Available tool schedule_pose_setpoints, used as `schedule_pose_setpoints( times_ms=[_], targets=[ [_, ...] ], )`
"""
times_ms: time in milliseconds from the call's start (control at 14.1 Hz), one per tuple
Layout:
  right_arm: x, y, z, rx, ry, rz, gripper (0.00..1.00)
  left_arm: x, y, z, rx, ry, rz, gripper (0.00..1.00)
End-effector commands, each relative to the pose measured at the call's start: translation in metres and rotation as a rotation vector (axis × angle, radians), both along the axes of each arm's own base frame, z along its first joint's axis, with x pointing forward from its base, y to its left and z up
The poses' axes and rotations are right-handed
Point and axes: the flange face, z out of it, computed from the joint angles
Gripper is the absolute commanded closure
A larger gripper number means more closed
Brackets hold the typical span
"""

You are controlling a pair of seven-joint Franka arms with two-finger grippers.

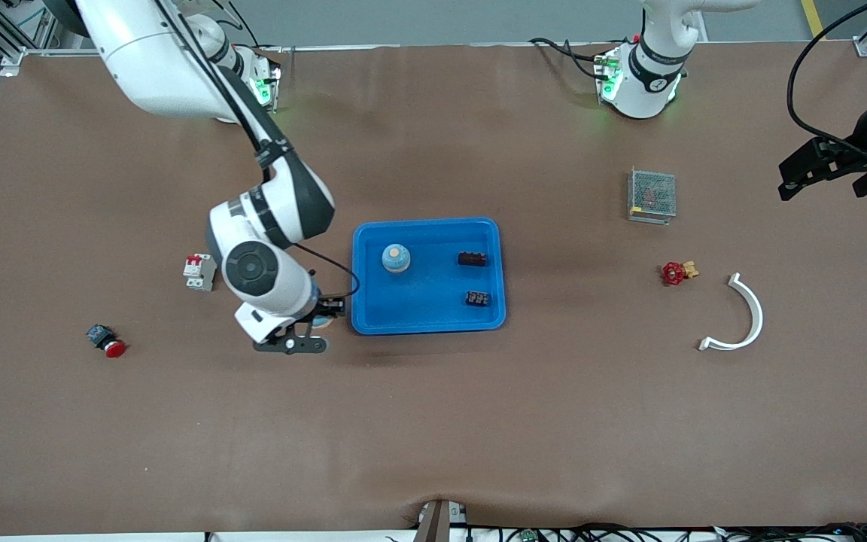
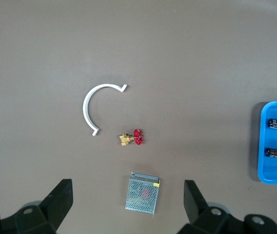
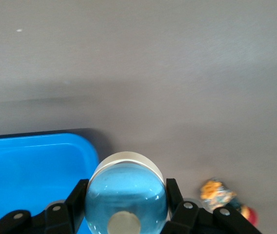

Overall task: Place electrolytic capacitor and blue bell in tray
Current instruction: 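Carry the second blue bell over the tray with the right gripper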

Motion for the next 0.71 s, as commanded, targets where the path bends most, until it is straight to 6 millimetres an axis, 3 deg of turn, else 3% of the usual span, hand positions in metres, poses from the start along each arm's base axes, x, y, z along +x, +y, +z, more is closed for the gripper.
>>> schedule_pose_setpoints(
  times_ms=[0,354,638],
  targets=[
    [-0.002,0.031,-0.004,0.008,-0.021,-0.052,0.56,-0.002,0.002,0.001,-0.017,0.001,-0.017,0.0],
    [-0.018,0.083,-0.034,0.035,-0.06,-0.095,0.56,0.0,0.002,-0.001,-0.017,0.002,-0.019,0.0],
    [-0.027,0.106,-0.056,0.042,-0.067,-0.107,0.56,-0.001,0.005,0.002,-0.017,-0.002,-0.014,0.0]
  ],
)
